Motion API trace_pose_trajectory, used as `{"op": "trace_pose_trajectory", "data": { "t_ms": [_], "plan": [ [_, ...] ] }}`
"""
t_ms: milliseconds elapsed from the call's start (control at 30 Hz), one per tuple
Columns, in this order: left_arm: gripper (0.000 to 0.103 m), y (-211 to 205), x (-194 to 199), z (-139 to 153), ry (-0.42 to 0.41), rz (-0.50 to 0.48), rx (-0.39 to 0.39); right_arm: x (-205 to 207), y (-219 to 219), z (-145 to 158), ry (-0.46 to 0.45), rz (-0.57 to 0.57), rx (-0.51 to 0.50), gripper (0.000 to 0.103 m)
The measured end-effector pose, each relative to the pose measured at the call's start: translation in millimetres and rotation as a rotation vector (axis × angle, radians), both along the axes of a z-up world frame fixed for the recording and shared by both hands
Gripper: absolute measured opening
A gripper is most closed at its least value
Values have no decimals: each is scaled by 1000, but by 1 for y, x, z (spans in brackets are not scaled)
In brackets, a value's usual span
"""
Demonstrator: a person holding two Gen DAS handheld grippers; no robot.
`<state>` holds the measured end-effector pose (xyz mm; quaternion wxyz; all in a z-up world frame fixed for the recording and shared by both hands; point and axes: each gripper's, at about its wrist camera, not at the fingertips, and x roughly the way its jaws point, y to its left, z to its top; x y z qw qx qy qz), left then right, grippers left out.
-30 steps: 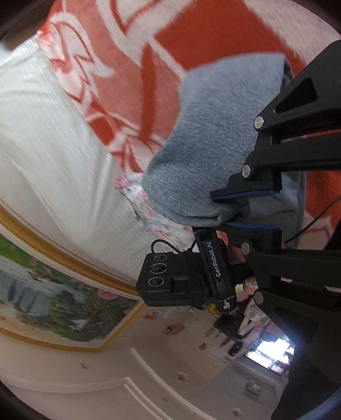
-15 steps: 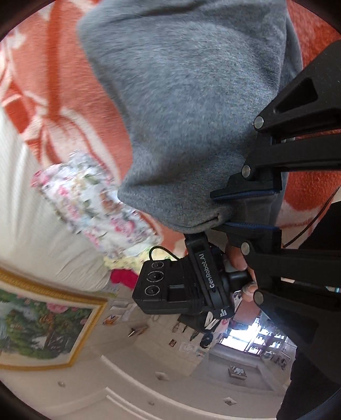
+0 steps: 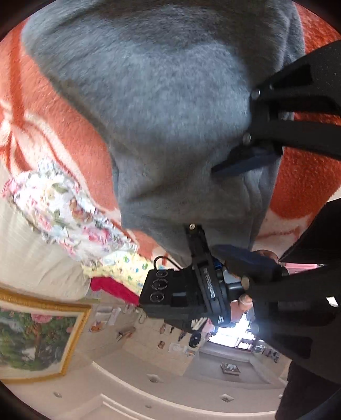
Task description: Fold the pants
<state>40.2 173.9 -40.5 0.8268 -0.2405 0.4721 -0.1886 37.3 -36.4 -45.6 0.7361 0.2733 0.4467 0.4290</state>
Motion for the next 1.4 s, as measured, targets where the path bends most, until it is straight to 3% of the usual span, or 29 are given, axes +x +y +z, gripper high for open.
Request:
{"op": "trace_pose_trajectory", "data": {
  "t_ms": [67,167,267,400,500,633,700,800,967,1200,1400],
  "plan": [
    [18,1,-6,10,-12,14,0,-4,-2,8,-29,-3,-8,59],
    [28,3,-16,27,-44,37,-3,-5,-9,16,-45,-26,7,59],
    [28,-5,-21,50,-88,28,-15,-4,-24,26,-79,-74,-6,59],
    [37,-30,-22,71,-126,-23,-15,4,-41,36,-106,-142,-63,59],
    [37,-53,-17,75,-129,-62,-10,12,-51,44,-132,-205,-158,50],
    [43,-76,-10,61,-85,-67,54,23,-60,50,-153,-257,-225,42],
    [43,-78,-7,43,-26,-48,74,29,-57,51,-173,-255,-282,42],
    [43,-70,-10,18,48,-15,49,40,-45,42,-170,-213,-361,42],
    [42,-57,-15,-11,102,22,-7,47,-24,13,-163,-157,-478,42],
    [43,-63,-17,-11,90,25,23,37,-26,27,-190,-156,-428,42],
    [44,-61,-24,-15,101,43,-33,33,0,34,-224,-95,-425,42]
  ]
}}
